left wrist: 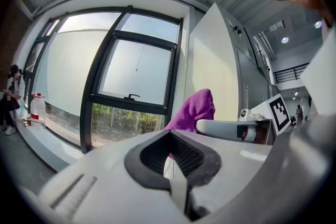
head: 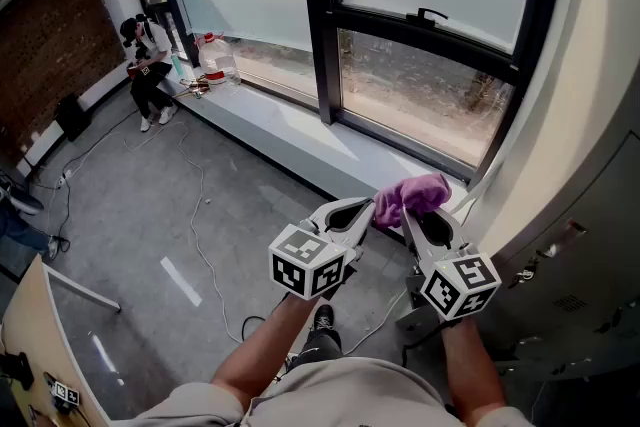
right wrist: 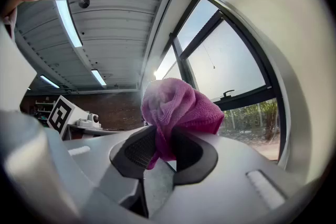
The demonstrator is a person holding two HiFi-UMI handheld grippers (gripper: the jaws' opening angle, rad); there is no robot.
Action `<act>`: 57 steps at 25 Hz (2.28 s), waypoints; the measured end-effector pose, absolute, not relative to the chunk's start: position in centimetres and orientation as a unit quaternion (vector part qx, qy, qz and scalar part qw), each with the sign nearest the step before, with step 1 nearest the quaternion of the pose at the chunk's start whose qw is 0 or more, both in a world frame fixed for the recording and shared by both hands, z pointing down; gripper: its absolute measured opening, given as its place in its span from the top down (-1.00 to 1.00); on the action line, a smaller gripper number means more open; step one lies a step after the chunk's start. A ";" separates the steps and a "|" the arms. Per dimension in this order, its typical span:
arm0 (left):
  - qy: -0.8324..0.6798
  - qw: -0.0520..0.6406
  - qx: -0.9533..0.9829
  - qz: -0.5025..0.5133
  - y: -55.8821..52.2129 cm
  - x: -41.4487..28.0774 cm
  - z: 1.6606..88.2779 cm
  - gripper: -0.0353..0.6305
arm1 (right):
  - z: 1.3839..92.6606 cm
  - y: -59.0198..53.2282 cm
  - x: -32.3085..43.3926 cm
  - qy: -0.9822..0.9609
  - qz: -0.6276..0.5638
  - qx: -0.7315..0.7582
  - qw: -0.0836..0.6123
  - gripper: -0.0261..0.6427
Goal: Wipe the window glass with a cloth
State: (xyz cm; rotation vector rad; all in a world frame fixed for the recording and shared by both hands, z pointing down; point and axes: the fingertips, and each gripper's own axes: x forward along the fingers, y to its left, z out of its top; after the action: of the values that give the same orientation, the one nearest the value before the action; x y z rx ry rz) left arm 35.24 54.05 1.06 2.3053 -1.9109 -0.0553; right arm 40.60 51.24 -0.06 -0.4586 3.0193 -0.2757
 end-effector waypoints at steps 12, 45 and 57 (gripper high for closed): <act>-0.638 0.072 0.766 -0.014 53.4 35.0 1.1 0.89 | -0.3 50.2 41.0 0.981 -0.095 -0.161 0.055 0.59; -0.617 0.099 0.780 -0.025 41.9 11.2 3.8 0.89 | 1.6 38.0 19.4 0.970 -0.104 -0.218 0.027 0.58; -0.605 0.101 0.790 -0.014 33.7 4.8 5.0 0.89 | 3.0 29.6 13.3 0.964 -0.109 -0.242 0.028 0.58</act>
State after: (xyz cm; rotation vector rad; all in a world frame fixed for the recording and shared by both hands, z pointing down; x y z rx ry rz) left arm 4.75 33.70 4.95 2.3336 -1.7869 -0.0426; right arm 13.33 29.59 3.04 -0.7468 2.9742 -0.3363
